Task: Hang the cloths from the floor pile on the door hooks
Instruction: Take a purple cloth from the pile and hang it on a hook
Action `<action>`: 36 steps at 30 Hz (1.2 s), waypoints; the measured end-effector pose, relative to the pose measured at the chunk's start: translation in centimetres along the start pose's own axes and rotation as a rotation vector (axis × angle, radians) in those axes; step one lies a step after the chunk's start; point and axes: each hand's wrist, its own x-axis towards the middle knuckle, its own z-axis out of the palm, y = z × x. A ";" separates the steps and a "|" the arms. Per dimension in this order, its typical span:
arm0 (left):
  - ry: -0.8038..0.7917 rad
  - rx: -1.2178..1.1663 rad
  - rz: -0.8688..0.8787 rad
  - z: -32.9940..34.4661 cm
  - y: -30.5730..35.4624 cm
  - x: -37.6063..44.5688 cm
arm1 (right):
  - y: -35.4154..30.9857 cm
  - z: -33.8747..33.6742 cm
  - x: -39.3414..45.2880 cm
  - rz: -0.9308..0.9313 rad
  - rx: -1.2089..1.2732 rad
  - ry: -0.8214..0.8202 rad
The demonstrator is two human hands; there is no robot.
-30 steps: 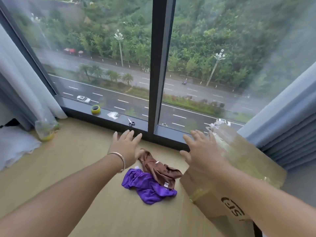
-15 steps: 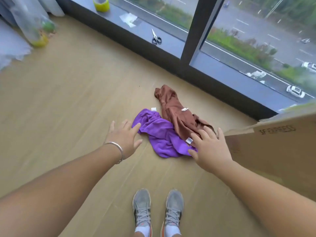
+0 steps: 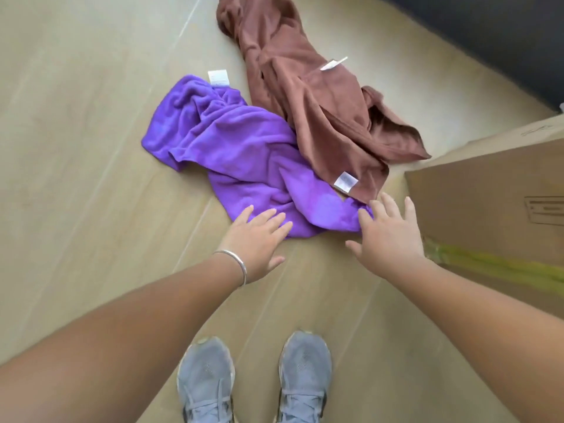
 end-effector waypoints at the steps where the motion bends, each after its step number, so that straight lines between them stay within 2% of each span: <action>1: 0.016 0.013 0.006 1.4 0.4 1.2 | -0.1 1.1 1.1 -0.001 0.001 -0.007; 4: 0.117 0.027 0.010 4.0 0.6 3.3 | 0.1 3.2 3.5 -0.052 -0.013 0.006; 8: 0.367 -0.077 0.028 3.6 -0.1 3.3 | 1.3 2.4 3.4 -0.074 0.079 0.085; 12: 0.348 -0.226 -0.064 -0.5 -2.0 -0.4 | 2.8 -1.8 0.3 -0.107 0.123 0.134; 15: 0.388 -0.272 -0.141 -4.8 -4.2 -5.3 | 3.8 -6.9 -2.3 -0.068 0.145 0.178; 18: 0.363 -0.283 -0.250 -9.7 -7.0 -10.9 | 3.5 -13.6 -4.5 -0.039 0.223 0.191; 21: 0.319 -0.267 -0.382 -13.9 -10.2 -16.1 | 1.7 -21.1 -5.9 -0.031 0.406 0.213; 24: 0.357 -0.293 -0.538 -19.0 -13.1 -21.4 | -1.1 -29.0 -6.8 -0.055 0.624 0.284; 29: 0.567 -0.376 -0.798 -25.9 -18.1 -29.7 | -6.6 -41.7 -8.7 -0.258 0.865 0.350; 34: 0.376 -0.217 -1.041 -28.6 -22.1 -37.8 | -13.3 -50.5 -10.4 -0.418 1.056 0.379; 36: 0.379 -0.178 -1.086 -28.6 -23.3 -40.5 | -15.5 -52.6 -10.9 -0.466 1.115 0.352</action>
